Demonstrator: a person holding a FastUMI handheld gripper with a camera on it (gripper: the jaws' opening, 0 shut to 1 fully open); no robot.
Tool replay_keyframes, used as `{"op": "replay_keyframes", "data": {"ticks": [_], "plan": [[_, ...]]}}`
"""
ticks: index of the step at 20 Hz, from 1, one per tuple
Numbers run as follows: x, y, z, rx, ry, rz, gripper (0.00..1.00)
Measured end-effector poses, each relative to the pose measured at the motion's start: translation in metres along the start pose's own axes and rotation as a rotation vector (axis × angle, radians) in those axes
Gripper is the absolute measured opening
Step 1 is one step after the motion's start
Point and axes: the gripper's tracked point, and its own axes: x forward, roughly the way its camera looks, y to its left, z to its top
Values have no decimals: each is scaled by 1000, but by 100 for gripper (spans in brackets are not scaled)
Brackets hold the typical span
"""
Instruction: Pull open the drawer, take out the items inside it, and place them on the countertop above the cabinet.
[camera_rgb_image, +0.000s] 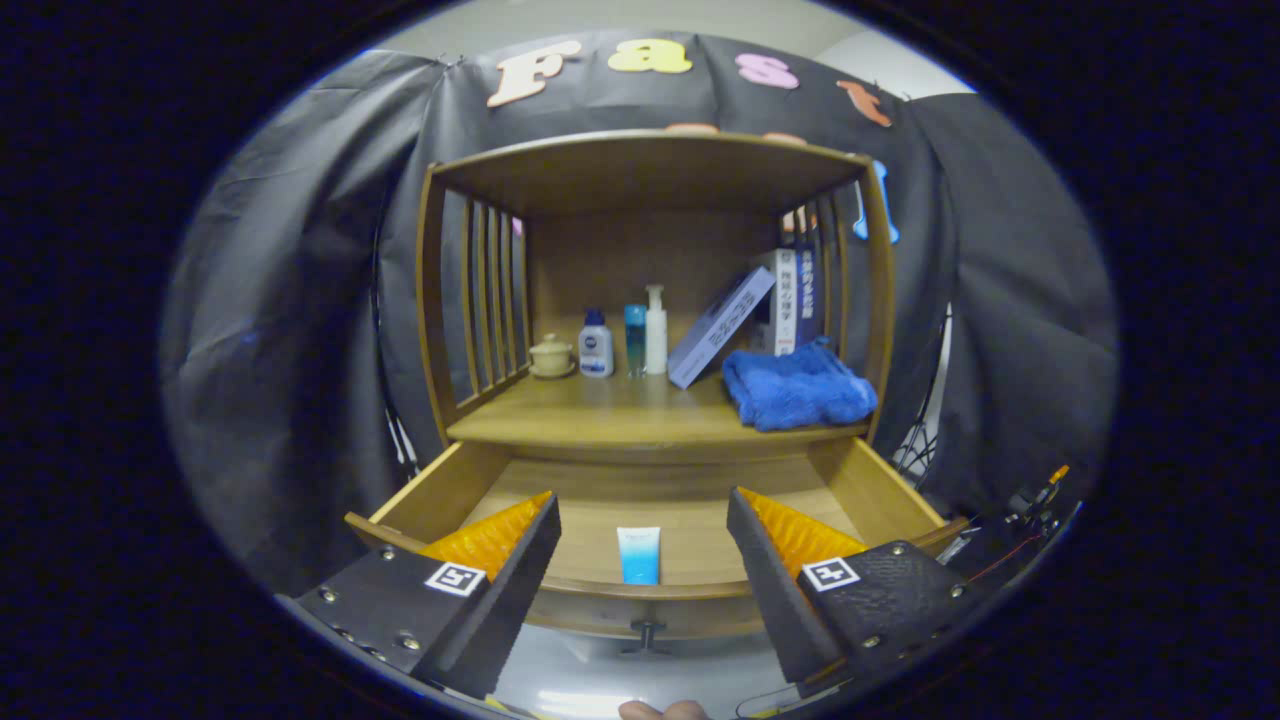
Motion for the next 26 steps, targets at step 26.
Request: {"op": "replay_keyframes", "data": {"ticks": [26], "plan": [[134, 4, -140, -111, 922, -11, 97]]}}
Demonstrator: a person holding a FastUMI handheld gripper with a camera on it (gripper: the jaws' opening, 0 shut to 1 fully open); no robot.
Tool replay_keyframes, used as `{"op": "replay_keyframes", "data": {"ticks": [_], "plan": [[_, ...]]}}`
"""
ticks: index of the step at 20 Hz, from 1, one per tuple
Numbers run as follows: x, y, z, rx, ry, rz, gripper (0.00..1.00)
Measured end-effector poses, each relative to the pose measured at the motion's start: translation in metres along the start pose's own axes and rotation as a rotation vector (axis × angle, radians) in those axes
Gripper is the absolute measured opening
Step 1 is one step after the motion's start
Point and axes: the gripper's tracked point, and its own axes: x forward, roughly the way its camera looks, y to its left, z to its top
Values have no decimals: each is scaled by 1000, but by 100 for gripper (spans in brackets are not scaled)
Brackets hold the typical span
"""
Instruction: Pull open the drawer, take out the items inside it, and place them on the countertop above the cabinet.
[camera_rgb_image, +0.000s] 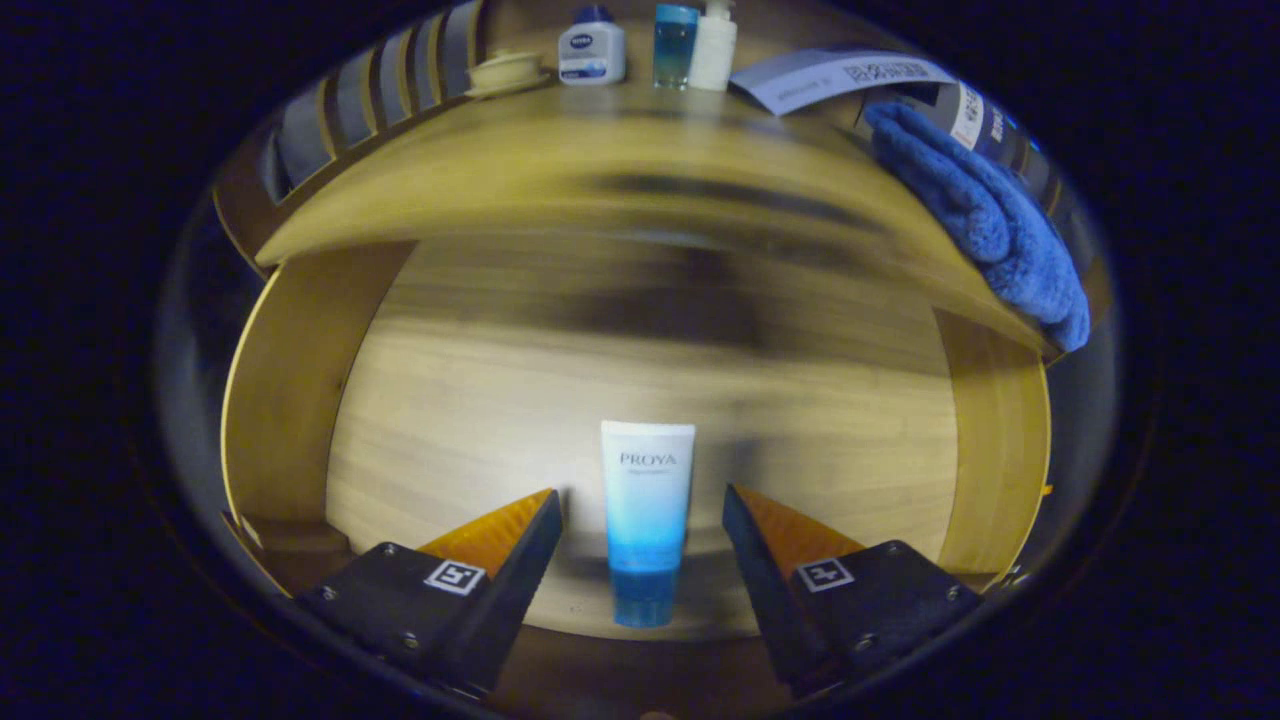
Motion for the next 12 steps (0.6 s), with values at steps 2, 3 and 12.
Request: {"op": "replay_keyframes", "data": {"ticks": [2, 3, 12], "plan": [[7, 1, -3, 10, 41, -4, 81], [-1, 1, -2, 33, 31, -4, 63], [-36, 12, 3, 75, -112, 75, 44]]}}
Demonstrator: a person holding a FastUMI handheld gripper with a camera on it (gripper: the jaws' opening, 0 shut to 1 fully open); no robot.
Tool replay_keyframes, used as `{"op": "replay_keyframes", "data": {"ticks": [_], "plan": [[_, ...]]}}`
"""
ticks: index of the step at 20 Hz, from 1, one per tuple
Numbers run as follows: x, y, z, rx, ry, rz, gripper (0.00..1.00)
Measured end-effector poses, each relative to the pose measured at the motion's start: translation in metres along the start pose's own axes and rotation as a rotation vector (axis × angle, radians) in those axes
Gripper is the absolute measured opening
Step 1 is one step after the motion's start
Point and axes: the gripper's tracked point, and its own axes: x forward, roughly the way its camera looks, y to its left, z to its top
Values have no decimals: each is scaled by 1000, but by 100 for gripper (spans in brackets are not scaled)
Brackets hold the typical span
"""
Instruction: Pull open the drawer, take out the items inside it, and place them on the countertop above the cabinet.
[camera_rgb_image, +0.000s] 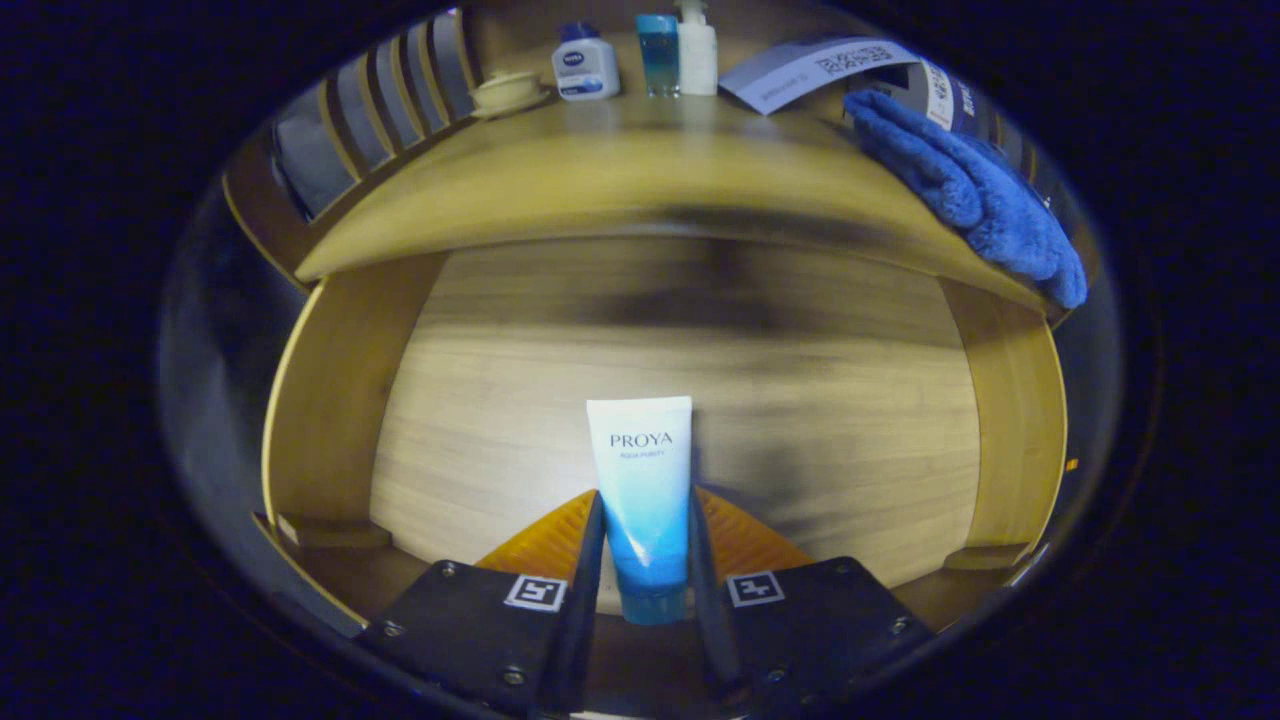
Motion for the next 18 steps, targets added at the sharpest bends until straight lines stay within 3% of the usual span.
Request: {"op": "replay_keyframes", "data": {"ticks": [6, 14, 18], "plan": [[-49, 0, 13, -123, -240, -7, 44], [-144, 5, 54, -52, -655, 39, 44], [-186, -5, 85, -13, -829, -11, 43]]}}
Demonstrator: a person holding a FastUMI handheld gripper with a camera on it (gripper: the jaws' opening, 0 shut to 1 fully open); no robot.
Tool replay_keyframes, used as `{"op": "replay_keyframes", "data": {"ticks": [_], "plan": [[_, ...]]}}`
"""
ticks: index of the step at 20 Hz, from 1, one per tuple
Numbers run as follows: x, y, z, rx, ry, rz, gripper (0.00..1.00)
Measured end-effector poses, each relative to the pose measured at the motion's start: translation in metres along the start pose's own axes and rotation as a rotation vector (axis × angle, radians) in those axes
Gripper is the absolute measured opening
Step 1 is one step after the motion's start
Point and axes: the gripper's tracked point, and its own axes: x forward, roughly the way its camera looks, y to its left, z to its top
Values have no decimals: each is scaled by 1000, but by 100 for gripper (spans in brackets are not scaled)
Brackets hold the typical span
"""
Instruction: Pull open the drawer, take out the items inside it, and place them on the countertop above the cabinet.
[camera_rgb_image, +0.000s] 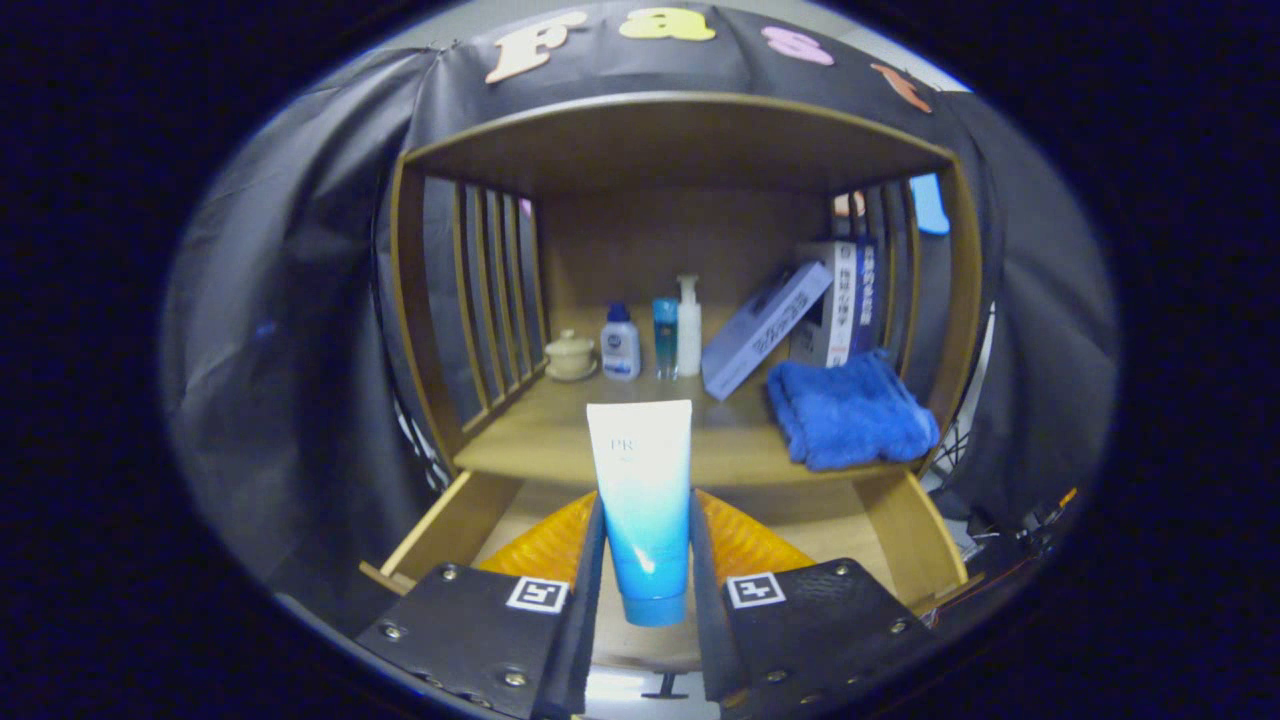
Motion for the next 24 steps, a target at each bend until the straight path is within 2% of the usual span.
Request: {"op": "replay_keyframes", "data": {"ticks": [4, 8, 17, 24], "plan": [[11, -5, 33, -47, -85, -70, 43], [57, 6, 38, 0, -83, -50, 43], [159, 6, -1, -4, 7, -88, 43], [201, 3, -21, 40, 60, -113, 43]]}}
